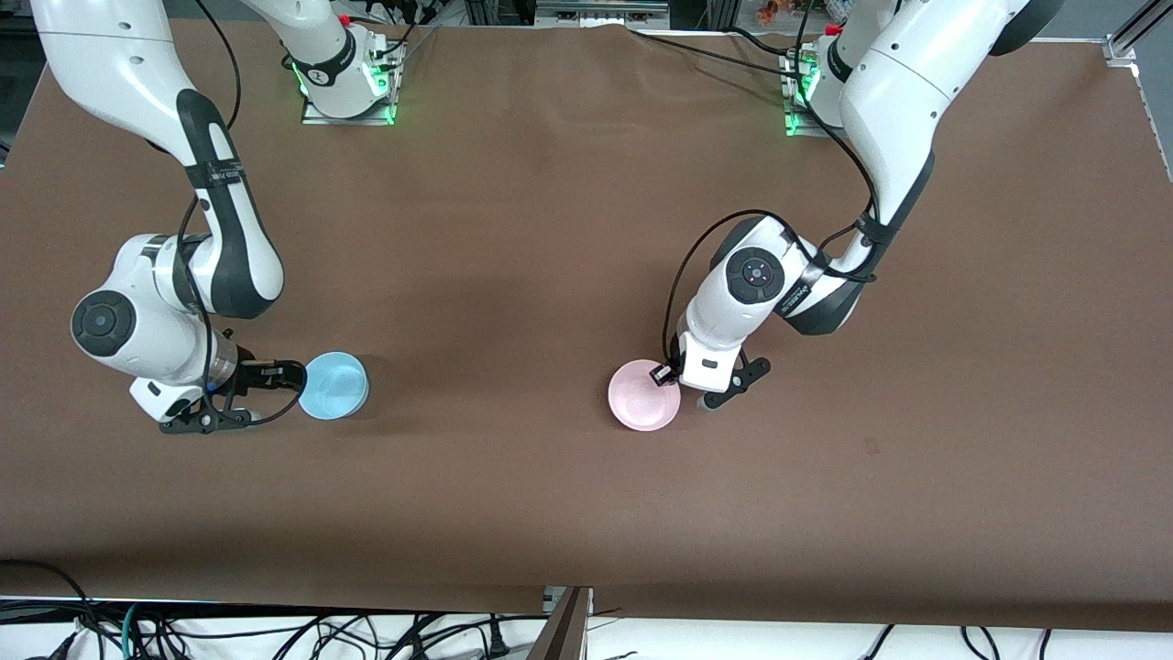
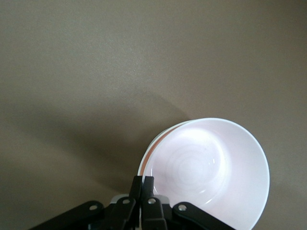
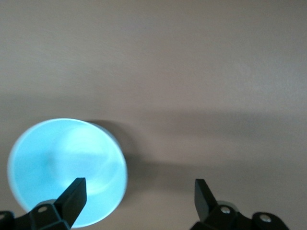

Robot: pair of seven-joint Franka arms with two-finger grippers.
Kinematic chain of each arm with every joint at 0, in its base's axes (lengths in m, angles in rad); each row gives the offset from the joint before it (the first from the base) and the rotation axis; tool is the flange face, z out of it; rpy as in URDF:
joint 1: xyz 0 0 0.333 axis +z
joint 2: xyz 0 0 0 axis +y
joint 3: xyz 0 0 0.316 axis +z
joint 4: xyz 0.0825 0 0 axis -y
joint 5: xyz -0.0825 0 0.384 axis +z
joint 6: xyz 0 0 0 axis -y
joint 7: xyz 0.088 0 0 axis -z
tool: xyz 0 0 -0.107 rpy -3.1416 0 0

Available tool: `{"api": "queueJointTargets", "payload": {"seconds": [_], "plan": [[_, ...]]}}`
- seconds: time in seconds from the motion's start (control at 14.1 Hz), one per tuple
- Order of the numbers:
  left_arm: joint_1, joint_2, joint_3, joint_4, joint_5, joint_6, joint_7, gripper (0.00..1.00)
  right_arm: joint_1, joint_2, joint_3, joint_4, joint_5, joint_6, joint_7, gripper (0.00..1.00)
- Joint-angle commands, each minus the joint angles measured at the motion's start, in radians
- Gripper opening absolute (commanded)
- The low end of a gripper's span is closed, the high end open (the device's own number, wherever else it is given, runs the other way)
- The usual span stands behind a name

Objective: Stack pink and blue bowls on white bowl
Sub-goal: 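Grasp the blue bowl with the right gripper while the left gripper releases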

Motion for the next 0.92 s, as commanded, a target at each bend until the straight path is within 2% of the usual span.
{"api": "queueJointTargets", "payload": {"seconds": [0.0,0.43,0.57,0.64,0.71,0.78,0.85], "plan": [[-0.040,0.012,0.033,0.022,0.030,0.003,-0.031,0.00,-0.003,-0.029,0.006,-0.075,0.058,0.059,-0.026,0.98],[-0.057,0.029,0.051,0.024,0.028,0.035,-0.036,0.01,-0.003,0.014,0.011,-0.078,0.087,0.095,-0.026,0.75],[-0.057,0.029,0.053,0.027,0.026,0.035,-0.042,0.25,-0.003,0.022,0.012,-0.078,0.100,0.095,-0.026,0.68],[-0.056,0.027,0.053,0.028,0.023,0.035,-0.043,0.34,-0.003,0.023,0.012,-0.077,0.100,0.095,-0.026,0.64],[-0.056,0.027,0.053,0.039,0.022,0.034,-0.043,0.38,-0.003,0.023,0.012,-0.077,0.100,0.095,-0.026,0.63],[-0.054,0.024,0.051,0.041,0.020,0.034,-0.043,0.50,-0.003,0.023,0.012,-0.077,0.100,0.093,-0.026,0.60],[-0.054,0.021,0.051,0.042,0.019,0.034,-0.043,0.51,-0.002,0.025,0.012,-0.077,0.100,0.093,-0.024,0.57]]}}
